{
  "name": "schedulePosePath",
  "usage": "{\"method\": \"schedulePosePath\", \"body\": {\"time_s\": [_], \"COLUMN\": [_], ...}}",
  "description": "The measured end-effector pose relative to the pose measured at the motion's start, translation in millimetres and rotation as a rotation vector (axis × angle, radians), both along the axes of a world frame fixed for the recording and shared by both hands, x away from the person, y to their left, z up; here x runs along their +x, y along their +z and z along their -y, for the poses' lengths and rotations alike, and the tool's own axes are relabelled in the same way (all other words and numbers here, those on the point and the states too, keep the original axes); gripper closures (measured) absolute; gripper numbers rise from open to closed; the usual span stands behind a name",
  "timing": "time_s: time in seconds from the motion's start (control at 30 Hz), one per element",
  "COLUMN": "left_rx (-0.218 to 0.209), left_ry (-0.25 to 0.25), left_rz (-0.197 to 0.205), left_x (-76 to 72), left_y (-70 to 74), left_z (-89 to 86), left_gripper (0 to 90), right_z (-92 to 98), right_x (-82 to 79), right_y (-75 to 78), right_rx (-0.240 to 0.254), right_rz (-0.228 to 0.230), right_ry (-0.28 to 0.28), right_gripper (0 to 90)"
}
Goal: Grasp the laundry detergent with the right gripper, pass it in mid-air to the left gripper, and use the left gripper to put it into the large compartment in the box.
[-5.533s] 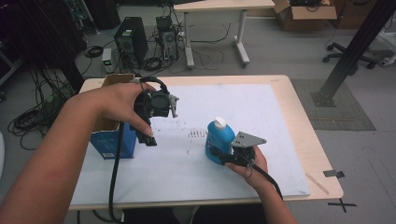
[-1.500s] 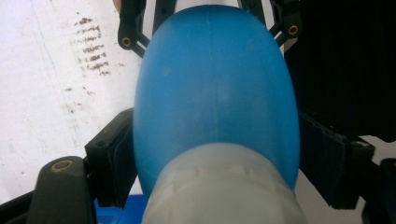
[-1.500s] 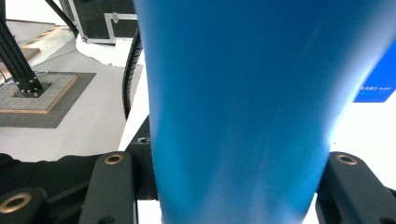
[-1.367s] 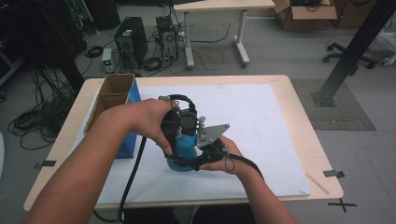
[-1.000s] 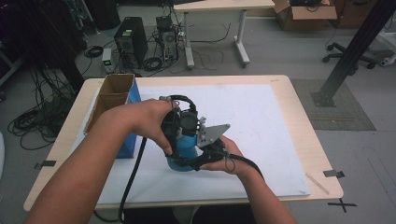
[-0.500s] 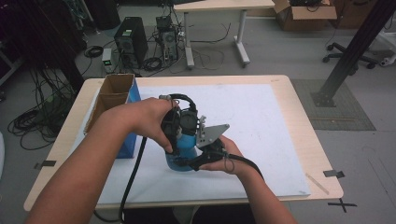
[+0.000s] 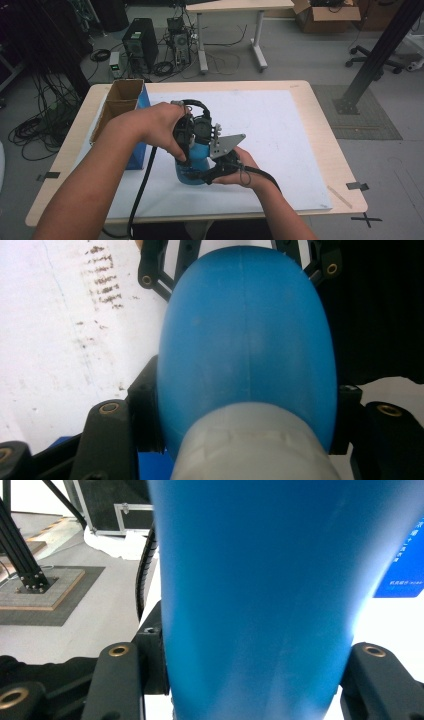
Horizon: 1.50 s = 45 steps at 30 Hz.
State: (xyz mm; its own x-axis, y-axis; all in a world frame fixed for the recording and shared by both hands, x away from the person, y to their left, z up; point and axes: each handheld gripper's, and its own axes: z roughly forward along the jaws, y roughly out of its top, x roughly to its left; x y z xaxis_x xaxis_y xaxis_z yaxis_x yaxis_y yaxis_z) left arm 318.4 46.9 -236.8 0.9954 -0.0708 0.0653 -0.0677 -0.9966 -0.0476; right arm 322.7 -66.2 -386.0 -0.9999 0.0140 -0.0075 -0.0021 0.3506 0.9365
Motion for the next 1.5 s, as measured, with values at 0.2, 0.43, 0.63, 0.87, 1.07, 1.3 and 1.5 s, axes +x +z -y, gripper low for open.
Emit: {"method": "schedulePosePath", "body": {"time_s": [0.2,0.43,0.63,0.87,1.07,1.3,1.5], "left_rx": [0.011,0.008,0.003,-0.004,-0.01,0.005,-0.016], "left_ry": [-0.004,-0.001,0.01,0.008,0.009,0.024,0.075], "left_rz": [-0.008,-0.001,-0.009,-0.011,-0.003,0.018,0.053], "left_x": [-0.7,1.1,3.8,5.3,5.6,5.6,7.9], "left_y": [1.1,0.2,1.6,4.1,7.0,13.1,16.6], "left_z": [2.5,1.5,-0.7,-0.8,-0.4,2.0,0.2], "left_gripper": [38.3,38.3,38.2,38.2,38.2,38.2,38.2], "right_z": [0.0,7.9,16.6,21.6,25.0,41.5,67.1], "right_x": [-0.2,2.7,2.6,2.2,1.0,-1.9,-6.1], "right_y": [-1.5,-3.3,-5.0,-3.1,0.7,10.6,19.2], "right_rx": [0.022,0.087,0.116,0.13,0.135,0.137,0.122], "right_rz": [-0.024,-0.053,-0.059,-0.064,-0.065,-0.05,-0.025], "right_ry": [-0.024,-0.099,-0.135,-0.139,-0.134,-0.136,-0.158], "right_gripper": [34.0,13.7,4.7,1.2,0.1,0.1,0.0]}}
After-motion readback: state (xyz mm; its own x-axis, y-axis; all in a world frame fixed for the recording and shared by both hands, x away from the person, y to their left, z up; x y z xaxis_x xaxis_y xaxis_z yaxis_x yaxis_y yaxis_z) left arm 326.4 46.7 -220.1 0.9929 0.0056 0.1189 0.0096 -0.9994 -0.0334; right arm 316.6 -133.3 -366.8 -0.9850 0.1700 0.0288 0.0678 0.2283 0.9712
